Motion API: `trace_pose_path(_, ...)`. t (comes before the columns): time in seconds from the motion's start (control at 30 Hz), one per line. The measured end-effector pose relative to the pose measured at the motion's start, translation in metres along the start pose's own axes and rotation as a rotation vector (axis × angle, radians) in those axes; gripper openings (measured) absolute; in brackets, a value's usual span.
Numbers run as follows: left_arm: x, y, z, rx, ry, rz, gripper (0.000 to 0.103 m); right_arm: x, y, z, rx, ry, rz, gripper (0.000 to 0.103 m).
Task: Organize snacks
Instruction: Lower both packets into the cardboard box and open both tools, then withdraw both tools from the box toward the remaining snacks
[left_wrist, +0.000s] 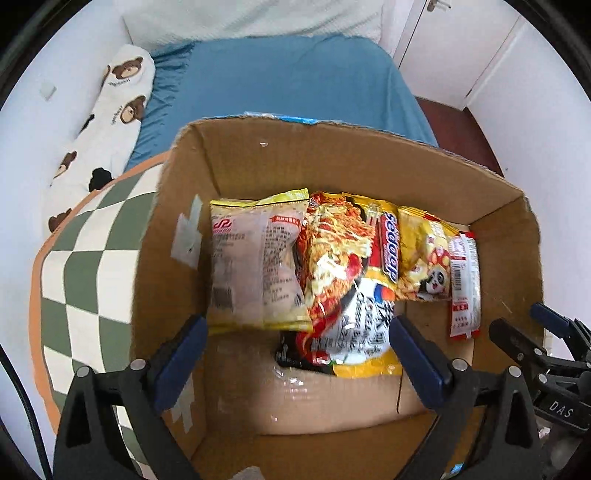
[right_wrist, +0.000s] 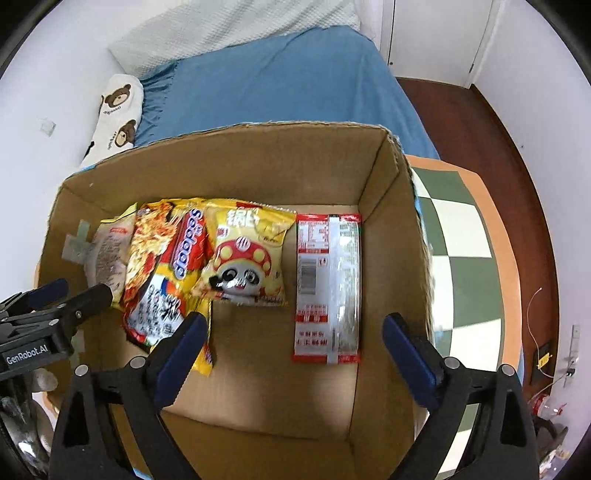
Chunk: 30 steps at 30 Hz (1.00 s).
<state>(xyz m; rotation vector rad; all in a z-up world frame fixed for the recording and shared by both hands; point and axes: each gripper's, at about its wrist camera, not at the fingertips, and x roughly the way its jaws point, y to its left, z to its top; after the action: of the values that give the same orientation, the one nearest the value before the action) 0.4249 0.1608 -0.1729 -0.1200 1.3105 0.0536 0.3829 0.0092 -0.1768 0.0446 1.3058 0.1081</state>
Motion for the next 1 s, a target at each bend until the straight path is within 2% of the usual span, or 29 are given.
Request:
trace_pose_path(0.43, -0.102, -0.025, -0.079, 0.048, -0.241, -0.001, 0.100, -0.094, 0.003, -0.080, -0.027, -0.189, 0.007, 0.098)
trace_pose_path(0.8, -0.156, -0.041, -0.148, 0.062, -0.327, -0.012, 0.100, -0.162, -0.001, -0.145, -0.041, -0.306, 0.004, 0.098)
trace_pose_path(1.0, -0.179, -0.045, -0.170, 0.049, -0.369, -0.024, 0.100, -0.196, -0.004, -0.174, -0.037, -0.364, 0.015, 0.098)
